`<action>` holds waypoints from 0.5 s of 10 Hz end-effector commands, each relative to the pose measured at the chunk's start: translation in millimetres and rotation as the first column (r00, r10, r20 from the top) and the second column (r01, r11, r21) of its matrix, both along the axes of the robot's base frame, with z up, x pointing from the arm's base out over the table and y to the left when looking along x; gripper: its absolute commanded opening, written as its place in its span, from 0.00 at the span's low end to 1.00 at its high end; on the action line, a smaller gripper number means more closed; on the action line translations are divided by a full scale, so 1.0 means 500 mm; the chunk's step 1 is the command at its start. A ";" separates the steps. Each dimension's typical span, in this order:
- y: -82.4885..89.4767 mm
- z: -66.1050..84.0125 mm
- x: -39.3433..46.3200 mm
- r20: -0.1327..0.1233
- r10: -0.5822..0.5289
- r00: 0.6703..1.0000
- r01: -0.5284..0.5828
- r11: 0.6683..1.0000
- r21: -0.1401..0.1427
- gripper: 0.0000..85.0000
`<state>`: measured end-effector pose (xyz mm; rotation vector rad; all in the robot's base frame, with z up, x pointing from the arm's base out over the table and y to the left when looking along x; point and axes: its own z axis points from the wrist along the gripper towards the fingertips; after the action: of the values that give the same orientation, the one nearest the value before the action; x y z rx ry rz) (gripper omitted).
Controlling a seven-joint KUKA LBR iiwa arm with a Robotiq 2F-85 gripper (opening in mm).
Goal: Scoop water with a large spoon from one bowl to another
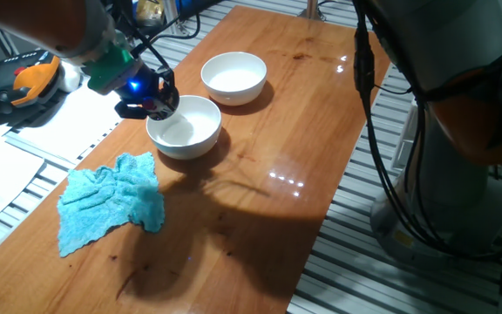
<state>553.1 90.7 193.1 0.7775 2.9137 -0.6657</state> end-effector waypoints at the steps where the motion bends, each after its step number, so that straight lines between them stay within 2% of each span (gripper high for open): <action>1: 0.000 0.000 0.000 0.002 0.003 1.000 -0.003 1.000 -0.003 0.00; 2: 0.000 0.000 0.000 0.002 0.013 1.000 -0.013 1.000 -0.010 0.00; 5: -0.002 0.000 -0.002 0.000 0.021 1.000 -0.021 1.000 -0.002 0.00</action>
<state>551.4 89.4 193.2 0.7444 2.9173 -0.6659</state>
